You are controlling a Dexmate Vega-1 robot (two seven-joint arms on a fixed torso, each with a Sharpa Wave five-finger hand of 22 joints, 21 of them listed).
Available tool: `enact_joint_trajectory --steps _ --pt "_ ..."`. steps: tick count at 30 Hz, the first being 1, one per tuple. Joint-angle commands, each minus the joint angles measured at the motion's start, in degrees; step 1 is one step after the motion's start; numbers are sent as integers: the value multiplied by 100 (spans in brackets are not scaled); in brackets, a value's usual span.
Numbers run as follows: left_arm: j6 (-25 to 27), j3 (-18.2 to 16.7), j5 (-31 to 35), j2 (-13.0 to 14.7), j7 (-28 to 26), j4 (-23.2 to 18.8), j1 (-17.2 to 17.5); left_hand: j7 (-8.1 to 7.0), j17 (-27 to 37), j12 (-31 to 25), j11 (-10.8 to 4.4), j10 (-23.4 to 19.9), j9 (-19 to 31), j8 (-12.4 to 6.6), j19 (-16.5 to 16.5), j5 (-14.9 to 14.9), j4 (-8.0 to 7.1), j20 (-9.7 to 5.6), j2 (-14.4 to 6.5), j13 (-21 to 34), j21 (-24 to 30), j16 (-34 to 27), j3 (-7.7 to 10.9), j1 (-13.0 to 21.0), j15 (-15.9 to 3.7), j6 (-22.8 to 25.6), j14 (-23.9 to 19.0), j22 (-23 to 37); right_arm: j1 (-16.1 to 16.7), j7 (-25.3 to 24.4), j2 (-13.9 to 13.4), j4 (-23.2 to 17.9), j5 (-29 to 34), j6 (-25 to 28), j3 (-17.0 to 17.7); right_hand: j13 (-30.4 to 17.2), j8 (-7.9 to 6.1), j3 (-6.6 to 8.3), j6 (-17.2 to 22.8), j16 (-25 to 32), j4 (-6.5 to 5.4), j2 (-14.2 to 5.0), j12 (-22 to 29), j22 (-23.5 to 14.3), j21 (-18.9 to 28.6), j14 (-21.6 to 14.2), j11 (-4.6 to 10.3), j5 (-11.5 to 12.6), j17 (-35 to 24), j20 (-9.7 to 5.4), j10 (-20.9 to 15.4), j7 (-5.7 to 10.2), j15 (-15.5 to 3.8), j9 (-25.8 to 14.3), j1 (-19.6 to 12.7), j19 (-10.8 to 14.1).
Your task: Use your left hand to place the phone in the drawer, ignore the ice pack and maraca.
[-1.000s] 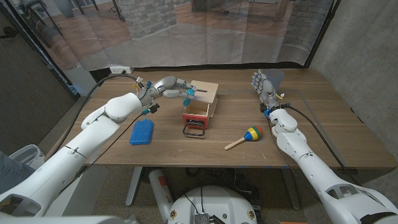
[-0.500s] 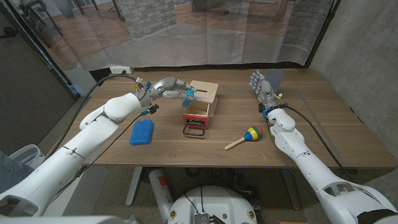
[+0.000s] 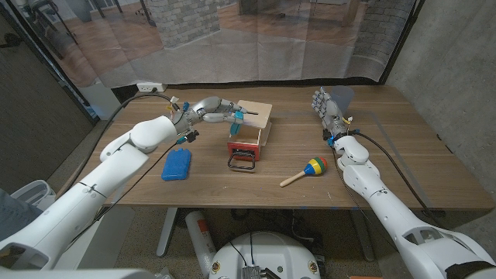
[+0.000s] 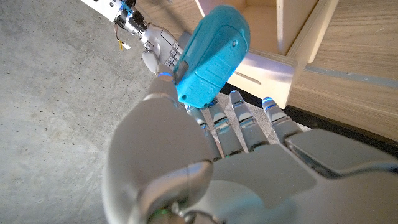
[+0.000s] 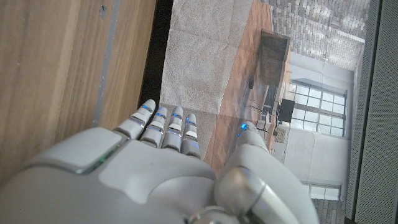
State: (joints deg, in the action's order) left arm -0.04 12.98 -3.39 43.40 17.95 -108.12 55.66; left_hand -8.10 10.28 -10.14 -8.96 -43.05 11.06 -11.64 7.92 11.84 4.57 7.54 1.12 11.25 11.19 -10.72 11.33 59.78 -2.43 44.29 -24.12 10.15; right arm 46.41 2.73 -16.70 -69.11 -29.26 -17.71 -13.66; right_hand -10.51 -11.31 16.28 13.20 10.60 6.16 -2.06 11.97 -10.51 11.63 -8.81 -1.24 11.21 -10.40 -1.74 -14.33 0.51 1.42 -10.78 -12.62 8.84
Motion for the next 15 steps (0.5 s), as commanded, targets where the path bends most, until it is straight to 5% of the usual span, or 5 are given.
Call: enact_joint_trajectory --steps 1,15 --pt "-26 29 -54 -18 41 19 -29 24 30 -6 -285 -222 12 40 -3 57 -46 88 30 18 -8 18 -45 -105 -517 -131 108 17 44 21 -23 -12 -27 5 17 -16 -6 4 51 13 27 -56 35 -15 -3 -13 -10 11 -18 -8 -27 2 -22 -20 -1 2" --pt "-30 5 -113 -39 17 12 14 71 42 -24 -192 -52 7 57 -26 126 -185 161 146 21 3 -15 -204 -419 -395 -281 175 21 46 30 -39 -6 1 16 6 -16 -6 2 55 15 29 -57 32 -15 0 -17 0 12 -18 -15 -22 -12 -23 -20 -2 8"
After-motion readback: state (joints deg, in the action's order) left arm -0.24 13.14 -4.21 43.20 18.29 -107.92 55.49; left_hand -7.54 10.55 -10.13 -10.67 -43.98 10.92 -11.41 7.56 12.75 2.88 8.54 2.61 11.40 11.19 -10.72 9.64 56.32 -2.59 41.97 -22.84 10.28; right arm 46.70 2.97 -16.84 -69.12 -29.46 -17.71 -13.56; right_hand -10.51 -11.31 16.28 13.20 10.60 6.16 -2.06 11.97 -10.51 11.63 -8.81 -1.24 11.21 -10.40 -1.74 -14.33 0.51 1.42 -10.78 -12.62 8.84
